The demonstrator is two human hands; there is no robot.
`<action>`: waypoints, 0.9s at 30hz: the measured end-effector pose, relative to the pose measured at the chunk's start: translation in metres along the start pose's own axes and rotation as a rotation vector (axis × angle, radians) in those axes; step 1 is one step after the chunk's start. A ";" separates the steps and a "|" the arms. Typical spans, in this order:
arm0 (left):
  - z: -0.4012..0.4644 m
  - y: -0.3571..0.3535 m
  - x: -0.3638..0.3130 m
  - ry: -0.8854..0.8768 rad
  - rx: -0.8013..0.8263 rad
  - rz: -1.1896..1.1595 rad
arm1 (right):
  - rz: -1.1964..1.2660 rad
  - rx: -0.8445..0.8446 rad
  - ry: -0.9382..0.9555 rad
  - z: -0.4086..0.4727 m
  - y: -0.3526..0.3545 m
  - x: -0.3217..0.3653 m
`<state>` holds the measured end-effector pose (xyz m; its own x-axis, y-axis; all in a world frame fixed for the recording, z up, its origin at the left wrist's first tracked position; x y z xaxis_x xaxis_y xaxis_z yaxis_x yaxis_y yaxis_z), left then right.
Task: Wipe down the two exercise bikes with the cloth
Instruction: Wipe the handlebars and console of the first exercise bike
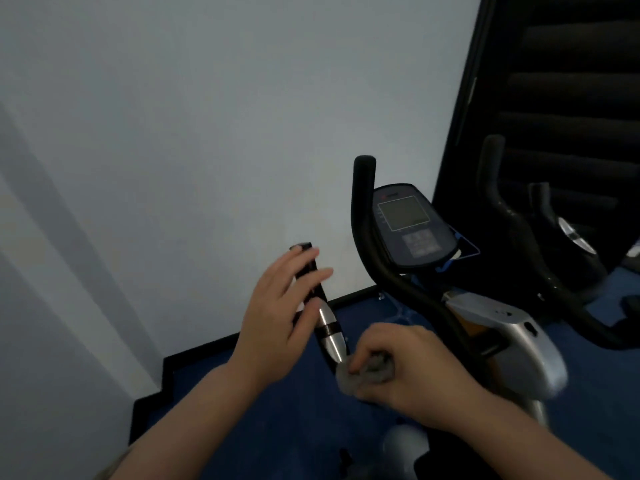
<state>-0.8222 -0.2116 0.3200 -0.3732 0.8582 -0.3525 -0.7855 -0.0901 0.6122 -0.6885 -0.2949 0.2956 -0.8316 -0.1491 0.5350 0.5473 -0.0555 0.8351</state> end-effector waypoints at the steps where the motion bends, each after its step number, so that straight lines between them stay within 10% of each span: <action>1: 0.008 0.000 0.005 0.025 -0.017 -0.018 | -0.013 -0.023 -0.013 0.000 -0.004 0.004; 21: 0.026 -0.021 0.046 0.277 -0.058 -0.621 | 0.164 -0.567 -0.116 0.046 0.004 0.011; 27: 0.020 -0.019 0.046 0.377 -0.049 -0.802 | 0.656 -0.727 -0.111 0.092 0.029 0.017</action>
<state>-0.8149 -0.1601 0.3067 0.1677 0.4496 -0.8774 -0.8972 0.4383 0.0531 -0.6954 -0.2085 0.3405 -0.3255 -0.2756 0.9045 0.7974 -0.5940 0.1060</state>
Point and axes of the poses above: each hand's wrist, its own z-axis towards the middle knuckle, its own y-axis out of the back of the hand, x = y × z, the point moved 8 cm from there along z, towards the middle knuckle, and after that the axes turned 2 degrees about y, right-handed, at the moved point
